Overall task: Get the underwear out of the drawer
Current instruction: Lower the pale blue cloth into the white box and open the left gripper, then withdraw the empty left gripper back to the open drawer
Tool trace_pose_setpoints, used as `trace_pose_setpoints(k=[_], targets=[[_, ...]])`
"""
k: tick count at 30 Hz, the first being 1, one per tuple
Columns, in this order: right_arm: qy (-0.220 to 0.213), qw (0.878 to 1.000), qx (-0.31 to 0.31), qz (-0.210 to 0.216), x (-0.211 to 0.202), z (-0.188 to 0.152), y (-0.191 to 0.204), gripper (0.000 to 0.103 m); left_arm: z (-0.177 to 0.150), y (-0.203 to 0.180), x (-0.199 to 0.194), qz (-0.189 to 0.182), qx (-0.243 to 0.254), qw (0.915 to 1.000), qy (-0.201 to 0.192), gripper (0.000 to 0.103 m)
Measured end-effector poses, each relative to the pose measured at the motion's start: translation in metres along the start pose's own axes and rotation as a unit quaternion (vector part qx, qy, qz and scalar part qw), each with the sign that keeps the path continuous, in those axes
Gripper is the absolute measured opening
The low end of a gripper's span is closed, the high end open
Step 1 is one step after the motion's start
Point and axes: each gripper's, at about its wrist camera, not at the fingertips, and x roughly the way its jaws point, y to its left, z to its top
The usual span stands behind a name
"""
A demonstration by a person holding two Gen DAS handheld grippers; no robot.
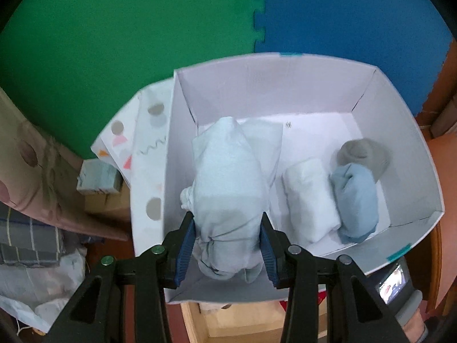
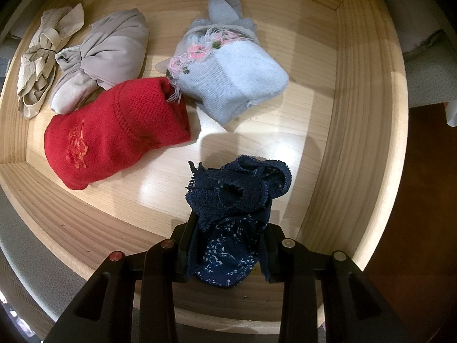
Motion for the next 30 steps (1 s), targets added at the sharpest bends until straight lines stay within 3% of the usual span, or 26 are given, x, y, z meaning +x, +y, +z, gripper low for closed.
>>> trace_pose_setpoints(k=[10,19,25,30], targets=[[0.000,1.000,0.000,0.002,0.001,0.003,0.000,0.031,-0.003,0.001,0.009,-0.003,-0.025,0.9996,0.012,0.049],[0.001,1.000,0.002,0.002,0.004,0.005,-0.002,0.031,-0.013,0.010,-0.028,-0.032,-0.044,0.9985,-0.002,0.053],[0.001,1.000,0.002,0.002,0.003,0.006,-0.002,0.031,-0.044,0.018,-0.060,-0.026,-0.045,0.9984,-0.024,0.055],[0.001,1.000,0.002,0.002,0.003,0.007,-0.001,0.031,-0.094,0.021,-0.066,0.002,-0.038,0.9989,-0.027,0.055]])
